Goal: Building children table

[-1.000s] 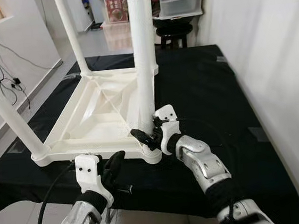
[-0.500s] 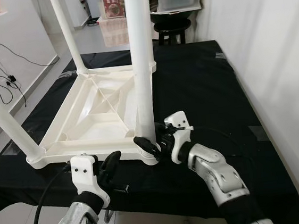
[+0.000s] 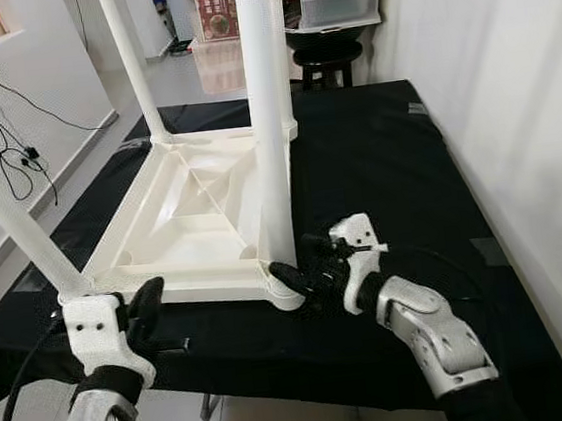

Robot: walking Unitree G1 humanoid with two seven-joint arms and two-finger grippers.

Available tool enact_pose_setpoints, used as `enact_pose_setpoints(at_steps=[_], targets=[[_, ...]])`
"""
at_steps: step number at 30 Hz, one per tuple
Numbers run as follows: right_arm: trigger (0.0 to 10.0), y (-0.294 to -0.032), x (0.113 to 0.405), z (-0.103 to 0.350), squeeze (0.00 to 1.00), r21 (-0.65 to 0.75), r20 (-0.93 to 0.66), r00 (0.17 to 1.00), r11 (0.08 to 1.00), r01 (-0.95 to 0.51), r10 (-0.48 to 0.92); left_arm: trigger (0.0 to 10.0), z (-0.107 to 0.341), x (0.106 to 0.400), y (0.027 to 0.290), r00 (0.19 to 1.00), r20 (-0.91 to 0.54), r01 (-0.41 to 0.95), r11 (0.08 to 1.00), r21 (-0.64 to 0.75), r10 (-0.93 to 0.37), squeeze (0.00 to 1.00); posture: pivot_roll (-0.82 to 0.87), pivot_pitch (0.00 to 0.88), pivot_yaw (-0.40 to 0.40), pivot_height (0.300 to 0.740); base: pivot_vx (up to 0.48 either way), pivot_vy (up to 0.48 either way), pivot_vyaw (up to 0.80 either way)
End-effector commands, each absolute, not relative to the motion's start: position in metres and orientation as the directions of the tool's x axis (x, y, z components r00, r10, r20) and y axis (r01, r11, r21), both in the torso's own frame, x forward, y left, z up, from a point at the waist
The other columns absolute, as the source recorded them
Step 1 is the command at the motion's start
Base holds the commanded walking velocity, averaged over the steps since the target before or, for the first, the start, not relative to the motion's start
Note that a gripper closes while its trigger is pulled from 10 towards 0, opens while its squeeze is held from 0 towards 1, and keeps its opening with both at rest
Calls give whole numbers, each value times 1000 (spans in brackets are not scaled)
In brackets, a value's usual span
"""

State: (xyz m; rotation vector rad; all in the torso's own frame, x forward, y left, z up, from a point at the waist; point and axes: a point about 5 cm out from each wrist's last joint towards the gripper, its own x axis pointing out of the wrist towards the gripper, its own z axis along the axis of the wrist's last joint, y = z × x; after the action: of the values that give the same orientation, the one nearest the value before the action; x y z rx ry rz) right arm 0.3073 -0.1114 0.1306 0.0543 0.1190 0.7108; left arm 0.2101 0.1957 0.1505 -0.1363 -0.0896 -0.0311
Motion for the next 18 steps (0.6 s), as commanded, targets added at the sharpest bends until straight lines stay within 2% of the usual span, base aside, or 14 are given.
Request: enact_pose_setpoints(at_steps=[1, 6, 11, 15, 18], targets=[[10000, -114, 307, 133, 0, 80, -80, 765, 769, -634, 639, 10000, 147, 208, 195, 996, 84, 25, 992, -128, -14, 0, -31, 0, 46, 740, 0, 0, 0], [10000, -123, 307, 134, 0, 66, -85, 805, 810, -583, 587, 10000, 134, 207, 187, 999, 41, -1, 998, -61, 3, 0, -39, 5, 49, 740, 0, 0, 0], [10000, -123, 302, 134, 0, 67, -93, 781, 787, -614, 618, 10000, 136, 208, 198, 996, 57, -73, 997, -31, 74, 0, -45, 11, 52, 740, 0, 0, 0], [10000, -122, 301, 134, 0, 65, -96, 769, 775, -628, 632, 10000, 136, 208, 198, 995, 56, -79, 997, -17, 80, 0, -45, 11, 52, 740, 0, 0, 0], [10000, -132, 303, 135, 0, 45, -105, 773, 779, -625, 626, 10000, 132, 213, 202, 996, 32, -78, 997, -25, 79, 0, -49, 13, 46, 740, 0, 0, 0]])
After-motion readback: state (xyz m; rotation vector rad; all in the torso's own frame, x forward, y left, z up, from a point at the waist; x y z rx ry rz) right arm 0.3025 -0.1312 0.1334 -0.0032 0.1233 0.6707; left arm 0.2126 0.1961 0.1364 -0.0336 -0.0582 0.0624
